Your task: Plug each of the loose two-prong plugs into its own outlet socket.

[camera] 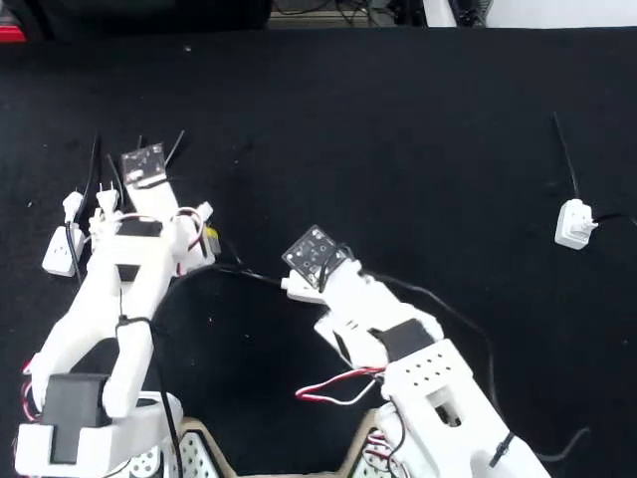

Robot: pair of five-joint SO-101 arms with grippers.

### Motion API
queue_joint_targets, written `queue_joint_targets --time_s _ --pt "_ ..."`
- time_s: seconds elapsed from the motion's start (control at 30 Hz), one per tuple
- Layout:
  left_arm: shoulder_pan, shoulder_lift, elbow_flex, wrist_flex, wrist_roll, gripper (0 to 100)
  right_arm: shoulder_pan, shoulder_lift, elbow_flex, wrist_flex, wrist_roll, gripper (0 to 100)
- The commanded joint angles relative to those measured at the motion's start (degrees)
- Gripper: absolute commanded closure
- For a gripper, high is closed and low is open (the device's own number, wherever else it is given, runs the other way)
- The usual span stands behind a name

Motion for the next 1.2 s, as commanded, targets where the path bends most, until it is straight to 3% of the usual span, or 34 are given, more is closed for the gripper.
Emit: queue_joint_targets --time_s 0.0,0.37,0.73,1.17 --pt "-2.95 -1.76 -0.40 -0.88 1.76 78 -0.79 -0.92 -0.31 -3.60 1.49 80.1" --pt "-3.38 -1.85 0.04 -0.62 1.76 78 3.60 19.74 -10.59 -7.12 3.60 80.1" --pt "-3.47 -1.76 0.22 -0.35 1.58 78 3.60 33.89 -24.04 -7.21 3.60 80.1" --pt "-3.56 -1.85 0.22 -0.26 1.49 78 9.41 34.77 -25.71 -6.68 6.33 80.1"
